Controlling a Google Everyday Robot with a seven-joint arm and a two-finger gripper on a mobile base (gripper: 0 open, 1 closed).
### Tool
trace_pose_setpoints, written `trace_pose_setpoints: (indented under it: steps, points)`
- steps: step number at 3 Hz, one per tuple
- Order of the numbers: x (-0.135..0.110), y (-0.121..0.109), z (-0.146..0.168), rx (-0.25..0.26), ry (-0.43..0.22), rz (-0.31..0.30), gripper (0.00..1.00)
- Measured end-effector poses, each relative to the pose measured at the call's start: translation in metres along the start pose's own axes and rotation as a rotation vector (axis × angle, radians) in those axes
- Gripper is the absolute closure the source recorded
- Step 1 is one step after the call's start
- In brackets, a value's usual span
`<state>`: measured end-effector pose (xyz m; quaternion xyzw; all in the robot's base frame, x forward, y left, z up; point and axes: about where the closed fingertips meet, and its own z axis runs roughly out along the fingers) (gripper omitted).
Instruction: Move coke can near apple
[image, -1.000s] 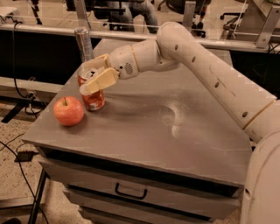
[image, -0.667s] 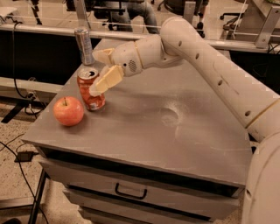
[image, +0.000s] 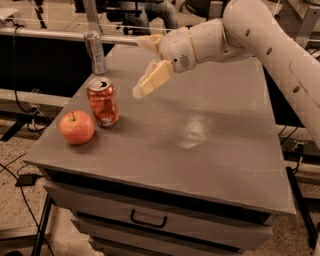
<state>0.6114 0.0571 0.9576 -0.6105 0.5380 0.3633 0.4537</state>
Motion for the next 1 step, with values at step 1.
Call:
trace_pose_setpoints:
  steps: [1]
  points:
    - [0.0012,-0.0013,-0.0062,0.013,0.003,-0.002,0.00]
